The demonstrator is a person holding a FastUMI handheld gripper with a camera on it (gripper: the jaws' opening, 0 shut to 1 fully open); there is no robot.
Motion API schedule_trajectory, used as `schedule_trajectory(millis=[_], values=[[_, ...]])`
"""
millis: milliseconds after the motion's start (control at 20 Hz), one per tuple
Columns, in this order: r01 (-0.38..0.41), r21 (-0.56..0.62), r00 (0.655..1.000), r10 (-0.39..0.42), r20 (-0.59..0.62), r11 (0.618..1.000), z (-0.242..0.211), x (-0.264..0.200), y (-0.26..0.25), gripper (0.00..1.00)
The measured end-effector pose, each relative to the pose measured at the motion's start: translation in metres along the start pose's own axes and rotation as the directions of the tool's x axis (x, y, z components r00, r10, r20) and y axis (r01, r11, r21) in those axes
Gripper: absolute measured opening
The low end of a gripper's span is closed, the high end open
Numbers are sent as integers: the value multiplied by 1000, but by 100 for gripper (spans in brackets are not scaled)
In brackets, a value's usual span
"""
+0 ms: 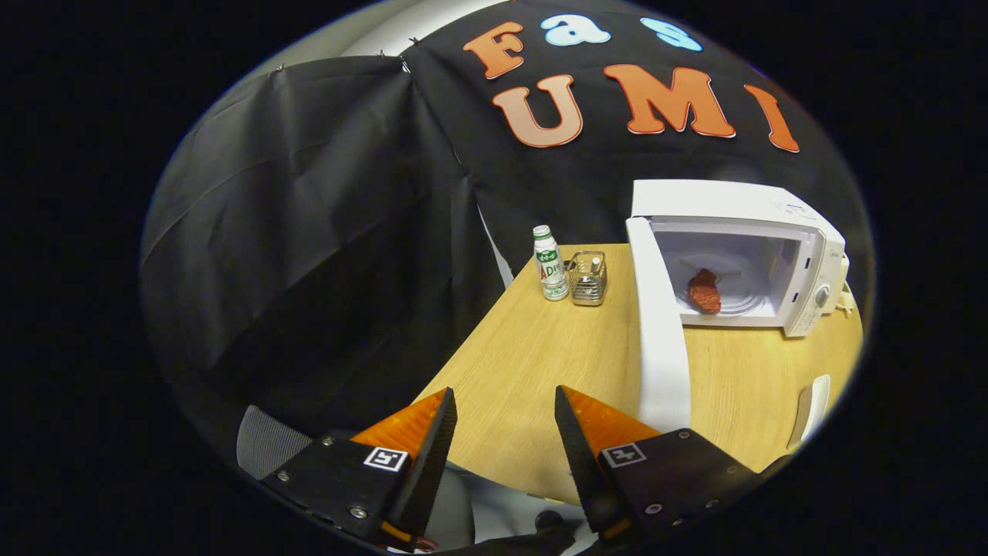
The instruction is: Open the microwave, put the food inside, and close the microwave door.
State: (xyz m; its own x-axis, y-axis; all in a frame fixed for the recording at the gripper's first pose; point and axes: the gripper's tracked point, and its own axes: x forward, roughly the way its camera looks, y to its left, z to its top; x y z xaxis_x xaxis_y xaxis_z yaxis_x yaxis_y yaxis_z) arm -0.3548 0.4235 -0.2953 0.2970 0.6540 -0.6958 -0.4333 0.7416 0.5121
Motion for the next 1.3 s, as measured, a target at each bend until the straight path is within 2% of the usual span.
schedule_trajectory(millis=[300,550,700,1000,1300], values=[[141,-14,990,-141,-3,990,3,-13,-66,74],[236,88,971,-232,-53,968,-4,-27,-131,75],[290,78,957,-291,-6,954,10,-34,-166,74],[353,120,935,-348,-59,928,0,-25,-224,75],[431,128,902,-432,-16,893,15,-19,-285,75]])
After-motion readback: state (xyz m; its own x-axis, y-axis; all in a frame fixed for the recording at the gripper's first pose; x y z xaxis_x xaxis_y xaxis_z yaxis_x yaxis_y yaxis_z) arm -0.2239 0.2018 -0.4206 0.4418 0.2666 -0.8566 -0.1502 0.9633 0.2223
